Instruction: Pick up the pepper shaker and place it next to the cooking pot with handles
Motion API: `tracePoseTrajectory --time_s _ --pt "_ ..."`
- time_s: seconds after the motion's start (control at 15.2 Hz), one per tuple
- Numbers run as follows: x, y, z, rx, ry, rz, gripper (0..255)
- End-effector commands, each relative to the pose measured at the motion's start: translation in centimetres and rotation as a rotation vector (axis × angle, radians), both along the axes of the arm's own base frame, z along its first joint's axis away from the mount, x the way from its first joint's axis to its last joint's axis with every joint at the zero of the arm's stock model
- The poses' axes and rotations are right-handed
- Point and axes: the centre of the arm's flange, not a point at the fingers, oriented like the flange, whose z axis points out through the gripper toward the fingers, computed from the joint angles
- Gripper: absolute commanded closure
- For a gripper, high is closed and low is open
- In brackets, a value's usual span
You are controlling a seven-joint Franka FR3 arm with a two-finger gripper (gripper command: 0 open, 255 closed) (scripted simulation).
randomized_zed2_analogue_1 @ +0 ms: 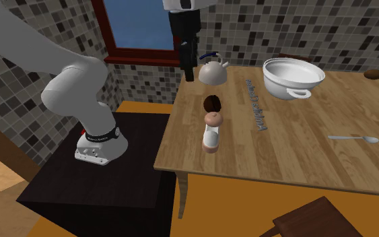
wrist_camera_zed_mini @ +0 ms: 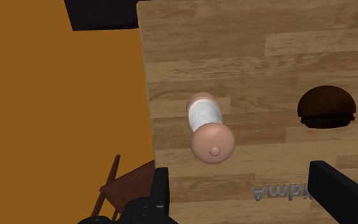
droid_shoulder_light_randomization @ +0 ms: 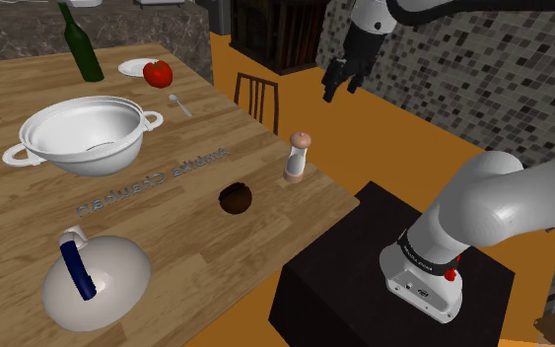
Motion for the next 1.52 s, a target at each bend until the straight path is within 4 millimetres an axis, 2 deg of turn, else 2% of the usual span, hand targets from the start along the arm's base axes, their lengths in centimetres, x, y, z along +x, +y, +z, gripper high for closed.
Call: tracePoseTrajectory --time_s 0.0,0.66,0.73,1.19,1.45 --pt "0.8 -0.1 -2.6 0.005 -0.008 0.019 0" --pt "5.3 -0.4 -14.9 0.031 -0.037 0.112 0" --pt "5.3 -0.4 -14.9 0.031 -0.038 0.112 0" --pt "6.0 -0.3 -18.8 0.031 -0.038 0.112 0" --pt "6.0 -0.3 -18.8 0.031 -0.038 0.112 0"
